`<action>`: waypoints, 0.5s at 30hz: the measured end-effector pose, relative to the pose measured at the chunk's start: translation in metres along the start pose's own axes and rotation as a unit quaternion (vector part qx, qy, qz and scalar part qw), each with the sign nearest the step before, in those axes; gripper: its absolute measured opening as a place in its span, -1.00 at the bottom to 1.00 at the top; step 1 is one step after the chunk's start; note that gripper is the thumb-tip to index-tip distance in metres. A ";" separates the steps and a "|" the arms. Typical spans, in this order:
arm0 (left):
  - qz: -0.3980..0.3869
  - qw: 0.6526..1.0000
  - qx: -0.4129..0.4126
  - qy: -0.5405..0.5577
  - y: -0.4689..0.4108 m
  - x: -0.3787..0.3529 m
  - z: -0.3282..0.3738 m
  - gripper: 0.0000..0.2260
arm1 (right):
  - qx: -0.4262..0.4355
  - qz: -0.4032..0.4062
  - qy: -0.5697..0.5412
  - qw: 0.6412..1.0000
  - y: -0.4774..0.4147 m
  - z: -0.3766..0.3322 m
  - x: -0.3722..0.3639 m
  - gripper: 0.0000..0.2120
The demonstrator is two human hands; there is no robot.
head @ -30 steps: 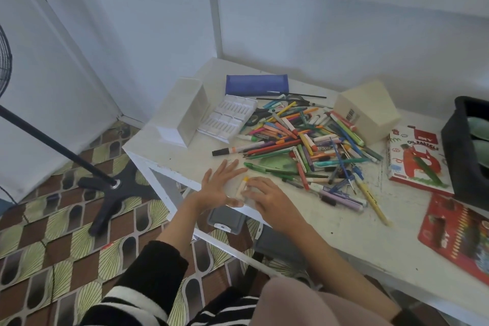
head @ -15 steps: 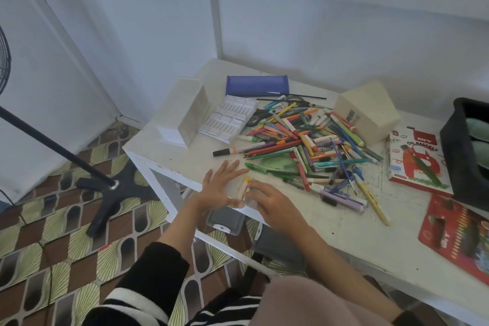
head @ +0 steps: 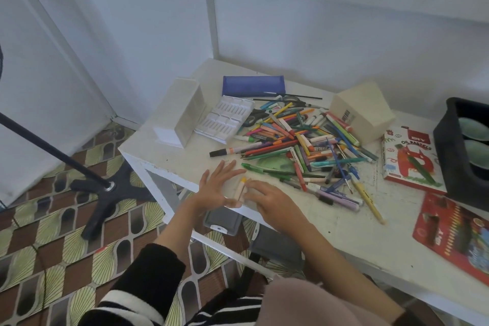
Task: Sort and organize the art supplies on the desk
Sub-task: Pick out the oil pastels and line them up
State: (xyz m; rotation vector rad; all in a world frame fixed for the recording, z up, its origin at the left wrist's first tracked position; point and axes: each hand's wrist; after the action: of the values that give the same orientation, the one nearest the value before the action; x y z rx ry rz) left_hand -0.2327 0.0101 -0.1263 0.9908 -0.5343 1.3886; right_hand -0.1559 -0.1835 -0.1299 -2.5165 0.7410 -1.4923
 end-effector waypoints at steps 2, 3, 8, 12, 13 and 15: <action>-0.001 1.000 -0.002 0.010 0.000 0.000 -0.001 -0.23 | -0.045 0.038 0.001 0.998 -0.002 0.005 0.014 -0.61; -0.002 1.000 -0.003 0.014 0.000 0.000 -0.001 -0.22 | -0.073 0.071 0.002 0.995 -0.004 0.009 0.025 -0.62; -0.007 1.000 0.002 0.020 -0.001 0.002 -0.001 -0.25 | -0.258 0.217 0.074 0.939 -0.005 0.066 0.095 -0.73; -0.007 1.000 -0.008 0.020 -0.002 0.001 -0.003 -0.23 | -0.402 0.167 0.107 0.894 0.008 0.122 0.131 -0.73; -0.007 1.000 -0.009 0.026 -0.002 0.001 -0.004 -0.25 | -0.416 0.144 0.128 0.889 0.010 0.129 0.134 -0.74; -0.005 0.999 -0.009 0.036 -0.002 0.000 -0.004 -0.31 | -0.426 0.120 0.171 0.880 0.014 0.135 0.139 -0.79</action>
State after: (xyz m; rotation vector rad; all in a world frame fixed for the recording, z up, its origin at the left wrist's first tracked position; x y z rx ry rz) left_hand -0.2322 0.0140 -0.1288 0.9253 -0.4864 1.4028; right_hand 0.0090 -0.2794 -0.0932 -2.4970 2.0786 -1.8021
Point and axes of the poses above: each hand's wrist, its own y-axis away from the middle knuckle, its own x-axis out of the back of the hand, z = x × y, and after that the axes turned 10 degrees about -y, right-handed
